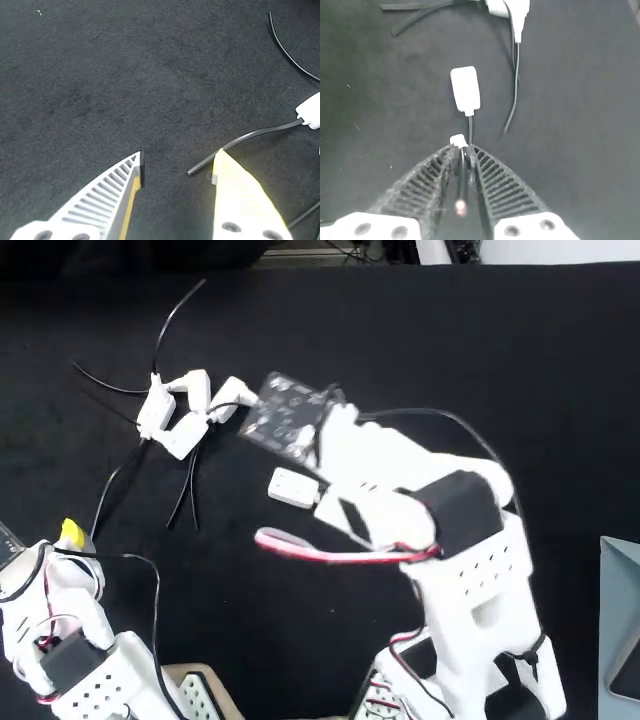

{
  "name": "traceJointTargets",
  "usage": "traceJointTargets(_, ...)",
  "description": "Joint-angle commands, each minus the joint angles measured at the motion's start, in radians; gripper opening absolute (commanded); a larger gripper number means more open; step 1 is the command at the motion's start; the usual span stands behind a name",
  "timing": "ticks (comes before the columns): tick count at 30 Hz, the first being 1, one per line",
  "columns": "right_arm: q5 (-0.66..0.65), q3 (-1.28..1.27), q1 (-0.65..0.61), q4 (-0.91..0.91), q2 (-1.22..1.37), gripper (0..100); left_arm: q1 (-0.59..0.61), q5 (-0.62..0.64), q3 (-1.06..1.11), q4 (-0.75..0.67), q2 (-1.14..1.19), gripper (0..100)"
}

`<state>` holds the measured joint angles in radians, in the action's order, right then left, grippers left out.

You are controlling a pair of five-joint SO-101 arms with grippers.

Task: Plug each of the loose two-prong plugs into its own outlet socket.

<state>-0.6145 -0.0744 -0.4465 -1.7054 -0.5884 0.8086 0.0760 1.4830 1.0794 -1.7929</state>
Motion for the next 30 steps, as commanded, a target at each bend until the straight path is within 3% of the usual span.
traceJointTargets(1,0.012,-0.085,0.061,-0.011,0.045,1.1,0.002,-0.006,-0.002,-0.015,0.000,23)
traceJointTargets(8,0.021,-0.194,0.072,0.110,0.351,1.5,0.002,-0.006,-0.002,-0.015,0.003,23)
traceJointTargets(11,0.109,-0.183,0.064,0.222,0.430,2.2,0.002,-0.008,-0.002,-0.015,0.003,23)
traceJointTargets(14,0.183,-0.160,0.069,0.279,0.450,11.3,0.002,-0.040,-0.002,-0.014,0.003,23)
traceJointTargets(19,0.245,-0.107,0.072,0.192,0.374,24.5,0.002,-0.052,-0.004,0.006,-0.003,23)
traceJointTargets(26,0.361,-0.108,0.146,0.023,0.240,18.8,0.002,-0.052,-0.004,0.006,-0.003,23)
traceJointTargets(30,0.361,-0.228,0.232,0.048,0.240,18.3,0.002,-0.052,-0.004,0.006,-0.003,23)
